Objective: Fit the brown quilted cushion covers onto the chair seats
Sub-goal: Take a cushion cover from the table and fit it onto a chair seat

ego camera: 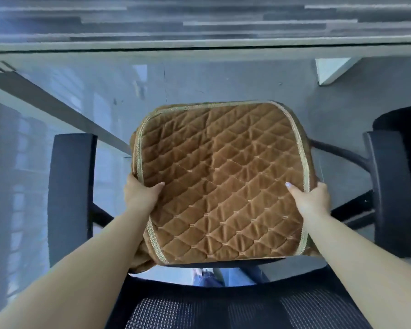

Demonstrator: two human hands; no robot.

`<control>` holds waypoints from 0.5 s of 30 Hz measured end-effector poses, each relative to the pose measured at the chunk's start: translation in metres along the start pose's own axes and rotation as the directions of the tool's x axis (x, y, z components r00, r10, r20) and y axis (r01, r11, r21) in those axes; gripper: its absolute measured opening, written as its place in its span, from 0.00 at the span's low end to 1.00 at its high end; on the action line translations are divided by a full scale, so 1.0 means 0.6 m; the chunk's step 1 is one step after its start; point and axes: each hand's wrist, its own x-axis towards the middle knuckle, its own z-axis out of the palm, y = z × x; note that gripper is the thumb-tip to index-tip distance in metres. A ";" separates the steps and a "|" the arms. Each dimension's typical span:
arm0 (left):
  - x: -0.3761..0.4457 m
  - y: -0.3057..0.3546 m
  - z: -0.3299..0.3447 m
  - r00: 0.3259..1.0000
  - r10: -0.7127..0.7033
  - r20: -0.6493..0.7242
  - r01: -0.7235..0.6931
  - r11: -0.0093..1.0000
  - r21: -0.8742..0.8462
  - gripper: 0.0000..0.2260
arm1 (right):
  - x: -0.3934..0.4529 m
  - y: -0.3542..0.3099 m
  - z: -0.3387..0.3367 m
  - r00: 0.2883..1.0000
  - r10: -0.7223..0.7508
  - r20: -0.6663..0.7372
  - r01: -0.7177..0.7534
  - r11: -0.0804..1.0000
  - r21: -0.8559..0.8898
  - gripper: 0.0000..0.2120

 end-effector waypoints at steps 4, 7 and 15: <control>0.004 -0.045 0.015 0.999 -0.037 -0.013 0.038 0.998 0.054 0.34 | -0.008 0.050 0.019 0.998 0.053 0.039 -0.052 0.998 -0.044 0.31; 0.004 -0.064 0.020 0.998 -0.062 0.011 0.059 0.989 0.137 0.35 | -0.010 0.072 0.023 0.995 0.079 0.060 -0.073 0.994 -0.086 0.33; 0.001 -0.074 0.019 0.997 -0.078 0.023 0.071 0.975 0.212 0.37 | -0.005 0.094 0.035 0.979 0.182 0.093 -0.168 0.975 -0.144 0.35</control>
